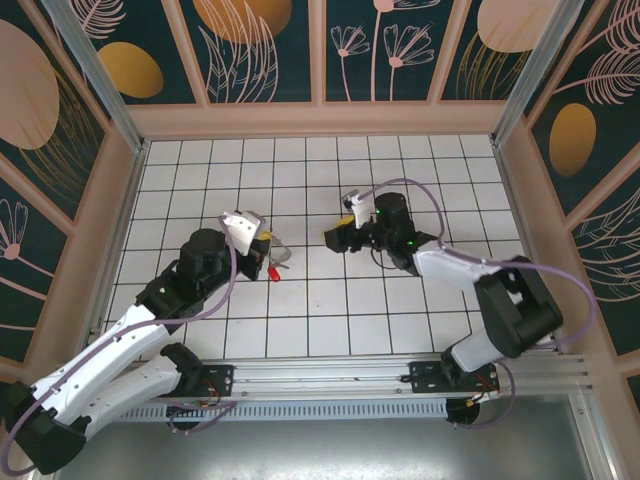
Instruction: Put the keys on the keyring
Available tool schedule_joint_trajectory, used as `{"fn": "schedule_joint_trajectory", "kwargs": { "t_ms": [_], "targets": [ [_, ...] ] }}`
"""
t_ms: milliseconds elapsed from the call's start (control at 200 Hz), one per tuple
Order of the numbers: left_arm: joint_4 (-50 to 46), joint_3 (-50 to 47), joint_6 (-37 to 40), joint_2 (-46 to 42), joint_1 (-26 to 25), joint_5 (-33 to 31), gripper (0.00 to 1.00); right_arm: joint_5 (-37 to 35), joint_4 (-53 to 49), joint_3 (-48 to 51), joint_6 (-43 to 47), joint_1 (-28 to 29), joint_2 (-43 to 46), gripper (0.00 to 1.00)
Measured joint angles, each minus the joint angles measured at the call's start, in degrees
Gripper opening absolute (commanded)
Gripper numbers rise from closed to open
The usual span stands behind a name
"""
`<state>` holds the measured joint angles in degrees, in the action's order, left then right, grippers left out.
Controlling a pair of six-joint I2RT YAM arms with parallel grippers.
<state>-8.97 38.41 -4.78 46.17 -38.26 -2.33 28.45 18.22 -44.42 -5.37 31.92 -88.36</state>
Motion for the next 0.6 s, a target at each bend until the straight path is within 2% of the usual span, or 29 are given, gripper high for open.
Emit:
{"fn": "schedule_joint_trajectory", "kwargs": {
  "t_ms": [115,295,601],
  "targets": [
    [-0.1,-1.2,-2.4,-0.6,1.5,-1.9,0.0,-0.2,-0.5,-3.3,-0.2,1.0,-7.3,0.61],
    [-0.1,-2.0,-5.7,-1.2,1.6,-4.4,0.0,-1.1,-0.2,-7.9,-0.9,5.8,-13.6,0.61],
    [-0.7,-3.0,-8.9,-4.8,1.8,-8.3,0.0,-4.0,0.5,-12.0,-1.4,11.1,-19.4,0.68]
  ]
}}
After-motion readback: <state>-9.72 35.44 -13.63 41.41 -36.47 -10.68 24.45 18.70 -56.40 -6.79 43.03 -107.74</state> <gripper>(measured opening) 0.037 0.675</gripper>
